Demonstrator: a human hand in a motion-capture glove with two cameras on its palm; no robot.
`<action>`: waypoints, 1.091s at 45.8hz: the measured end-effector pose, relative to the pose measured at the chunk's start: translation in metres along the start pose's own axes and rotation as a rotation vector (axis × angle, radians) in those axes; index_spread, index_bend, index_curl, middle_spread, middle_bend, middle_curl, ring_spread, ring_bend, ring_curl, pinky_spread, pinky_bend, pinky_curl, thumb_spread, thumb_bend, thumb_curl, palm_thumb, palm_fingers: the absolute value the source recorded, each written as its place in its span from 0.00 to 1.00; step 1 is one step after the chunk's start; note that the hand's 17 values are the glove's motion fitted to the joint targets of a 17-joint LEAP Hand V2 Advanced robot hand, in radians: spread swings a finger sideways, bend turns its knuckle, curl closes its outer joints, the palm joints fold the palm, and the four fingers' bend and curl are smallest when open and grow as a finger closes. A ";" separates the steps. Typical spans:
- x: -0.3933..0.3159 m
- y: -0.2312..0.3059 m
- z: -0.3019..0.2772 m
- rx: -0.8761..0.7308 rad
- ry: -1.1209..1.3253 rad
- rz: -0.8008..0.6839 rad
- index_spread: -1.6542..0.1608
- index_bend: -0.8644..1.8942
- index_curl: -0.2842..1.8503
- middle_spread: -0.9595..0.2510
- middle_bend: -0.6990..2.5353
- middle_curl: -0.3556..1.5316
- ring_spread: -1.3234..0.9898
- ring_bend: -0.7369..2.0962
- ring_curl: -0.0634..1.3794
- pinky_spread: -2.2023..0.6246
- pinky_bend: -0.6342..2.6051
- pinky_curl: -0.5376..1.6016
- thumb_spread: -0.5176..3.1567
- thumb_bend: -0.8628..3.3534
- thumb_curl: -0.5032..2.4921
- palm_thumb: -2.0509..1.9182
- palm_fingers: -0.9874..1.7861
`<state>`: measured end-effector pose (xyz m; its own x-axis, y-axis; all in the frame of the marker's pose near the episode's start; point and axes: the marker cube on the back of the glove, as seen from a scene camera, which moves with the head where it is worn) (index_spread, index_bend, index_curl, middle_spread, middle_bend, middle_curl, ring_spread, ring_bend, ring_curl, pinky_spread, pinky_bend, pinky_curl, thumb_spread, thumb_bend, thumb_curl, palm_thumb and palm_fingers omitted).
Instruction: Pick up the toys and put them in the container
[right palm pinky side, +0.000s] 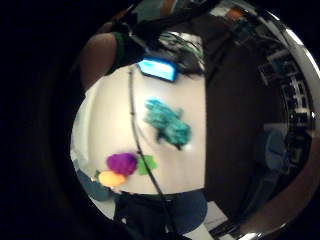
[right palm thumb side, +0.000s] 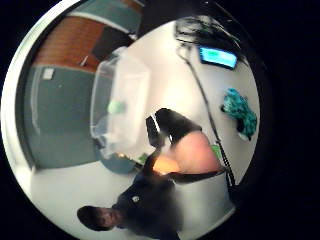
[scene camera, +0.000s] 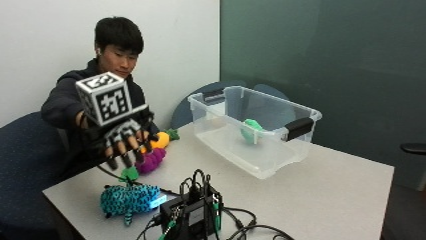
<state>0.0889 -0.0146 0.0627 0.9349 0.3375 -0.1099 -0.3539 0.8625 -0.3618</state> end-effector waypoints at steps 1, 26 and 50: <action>0.012 0.000 0.012 -0.001 0.023 0.010 0.83 0.38 0.25 0.76 0.32 0.40 0.52 0.47 0.21 0.77 0.46 0.42 0.48 0.20 0.29 0.53 0.37; 0.059 -0.014 0.149 0.203 0.093 0.047 0.82 0.34 0.21 0.69 0.43 0.46 0.46 0.70 0.33 0.68 0.51 0.42 0.52 0.23 0.29 0.59 0.71; -0.268 0.006 -0.087 0.462 -0.032 -0.750 0.83 0.43 0.26 0.64 0.54 0.56 0.46 0.76 0.40 0.65 0.51 0.46 0.49 0.25 0.35 0.66 0.79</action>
<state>-0.1612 -0.1322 0.0093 0.9264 -0.3748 0.0348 0.3711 0.9248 0.0836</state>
